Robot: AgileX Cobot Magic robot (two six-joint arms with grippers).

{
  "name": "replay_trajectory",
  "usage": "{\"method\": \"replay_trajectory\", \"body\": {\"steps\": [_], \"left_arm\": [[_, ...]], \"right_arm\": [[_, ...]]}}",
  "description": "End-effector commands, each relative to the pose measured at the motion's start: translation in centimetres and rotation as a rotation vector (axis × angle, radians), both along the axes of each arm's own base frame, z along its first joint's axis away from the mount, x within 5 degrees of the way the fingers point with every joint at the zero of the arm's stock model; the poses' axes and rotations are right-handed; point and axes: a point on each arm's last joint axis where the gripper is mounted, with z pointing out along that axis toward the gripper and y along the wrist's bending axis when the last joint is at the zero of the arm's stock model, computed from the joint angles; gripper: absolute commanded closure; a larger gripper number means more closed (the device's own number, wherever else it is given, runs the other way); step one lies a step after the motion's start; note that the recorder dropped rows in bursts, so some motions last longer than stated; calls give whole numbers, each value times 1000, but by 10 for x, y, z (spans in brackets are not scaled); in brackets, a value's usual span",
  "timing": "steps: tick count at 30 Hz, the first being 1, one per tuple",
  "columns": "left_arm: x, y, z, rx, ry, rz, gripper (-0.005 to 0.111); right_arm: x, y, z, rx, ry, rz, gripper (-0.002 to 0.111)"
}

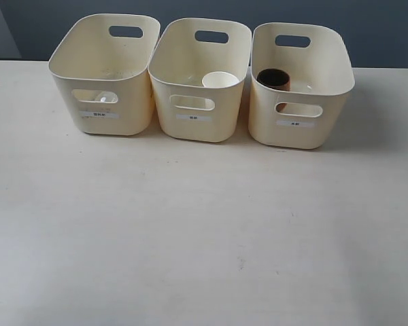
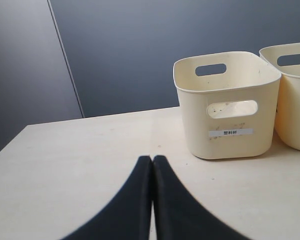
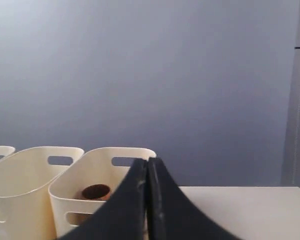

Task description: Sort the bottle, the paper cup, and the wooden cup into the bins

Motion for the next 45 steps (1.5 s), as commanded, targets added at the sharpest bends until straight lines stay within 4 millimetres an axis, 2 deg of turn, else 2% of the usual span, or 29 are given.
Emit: {"method": "replay_trajectory", "body": {"steps": [1, 7, 45], "left_arm": [[0, 0, 0, -1, -10, 1, 107], [0, 0, 0, -1, -10, 1, 107], [0, 0, 0, -1, -8, 1, 107]], "right_arm": [[-1, -3, -20, -12, 5, -66, 109], [5, -4, -48, -12, 61, -78, 109], [5, -4, -49, -21, 73, -78, 109]]}}
